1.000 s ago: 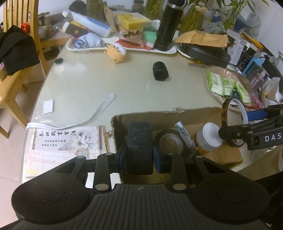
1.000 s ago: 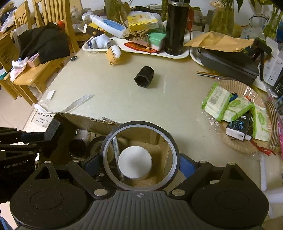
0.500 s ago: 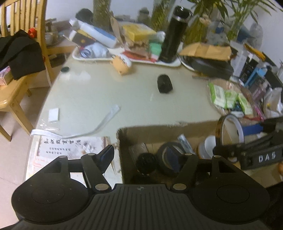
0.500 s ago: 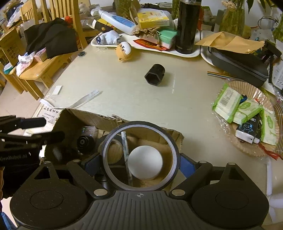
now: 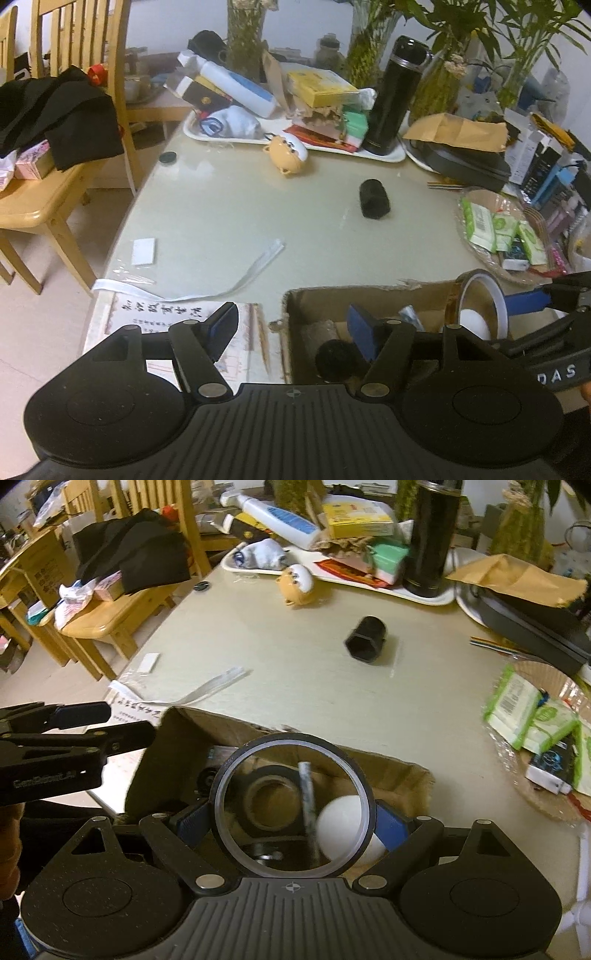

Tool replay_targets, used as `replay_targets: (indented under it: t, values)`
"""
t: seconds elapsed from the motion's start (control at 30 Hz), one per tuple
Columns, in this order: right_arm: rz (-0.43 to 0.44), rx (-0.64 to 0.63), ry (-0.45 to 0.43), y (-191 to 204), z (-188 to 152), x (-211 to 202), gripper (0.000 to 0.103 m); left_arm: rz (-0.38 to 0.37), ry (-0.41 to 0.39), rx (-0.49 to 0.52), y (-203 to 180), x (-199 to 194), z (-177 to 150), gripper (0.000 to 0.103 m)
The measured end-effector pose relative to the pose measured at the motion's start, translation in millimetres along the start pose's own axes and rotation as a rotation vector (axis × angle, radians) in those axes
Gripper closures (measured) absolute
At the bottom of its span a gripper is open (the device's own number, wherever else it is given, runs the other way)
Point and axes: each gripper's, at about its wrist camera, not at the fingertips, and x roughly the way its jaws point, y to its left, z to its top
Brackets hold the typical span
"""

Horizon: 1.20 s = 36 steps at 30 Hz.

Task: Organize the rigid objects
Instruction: 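Open the left gripper to drop the block while the right releases the tape ring in the box, then withdraw both open grippers up out of the cardboard box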

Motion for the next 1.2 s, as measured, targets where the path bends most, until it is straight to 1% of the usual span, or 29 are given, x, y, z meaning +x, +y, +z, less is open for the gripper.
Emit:
replay_targets:
  t: [0.07, 0.1, 0.13, 0.17, 0.23, 0.3, 0.5, 0.7, 0.73, 0.8, 0.93, 1.03, 1.2]
  values:
    - [0.027, -0.011, -0.001, 6.3, 2.8, 0.9, 0.011, 0.011, 0.0, -0.006, 3.7, 0.6, 0.6, 0.038]
    - [0.051, -0.018, -0.002, 9.2, 4.0, 0.9, 0.009, 0.016, 0.0, -0.013, 6.1, 0.8, 1.0, 0.038]
    - [0.076, -0.022, -0.002, 12.1, 5.4, 1.0, 0.002, 0.019, -0.001, -0.019, 8.0, 0.5, 1.4, 0.038]
    - [0.095, -0.026, -0.006, 15.0, 6.3, 0.6, 0.0, 0.021, -0.003, -0.026, 10.3, 0.0, 1.6, 0.039]
    - [0.112, -0.038, -0.009, 19.0, 7.2, 0.1, 0.0, 0.026, -0.007, -0.038, 13.9, -1.1, 1.9, 0.038]
    - [0.106, -0.047, -0.004, 20.8, 7.2, 1.3, 0.0, 0.031, -0.009, -0.043, 16.3, -1.4, 2.2, 0.038]
    - [0.062, -0.021, 0.006, 10.6, 4.7, 2.9, 0.0, 0.023, -0.007, -0.035, 14.5, -0.9, 2.5, 0.038]
    - [-0.021, 0.03, 0.0, -7.3, 3.0, 3.3, 0.0, 0.003, 0.022, 0.039, 0.8, 5.0, -2.5, 0.038]
    - [-0.038, 0.04, 0.001, -10.8, 2.6, 3.5, 0.0, -0.002, 0.029, 0.057, -2.2, 5.8, -4.2, 0.037]
    - [-0.066, 0.054, 0.0, -17.2, 2.0, 3.3, 0.0, -0.016, 0.041, 0.088, -8.6, 7.4, -6.8, 0.026]
    - [-0.126, 0.08, -0.006, -29.7, -0.6, 2.1, 0.0, -0.024, 0.038, 0.139, -18.5, 7.9, -10.3, 0.023]
    - [-0.153, 0.098, -0.016, -37.4, -2.1, 0.4, 0.0, -0.018, 0.029, 0.137, -20.1, 7.9, -10.4, 0.022]
    - [-0.162, 0.117, -0.036, -42.6, -1.2, -2.6, 0.0, -0.015, 0.018, 0.114, -18.5, 7.0, -8.3, 0.022]
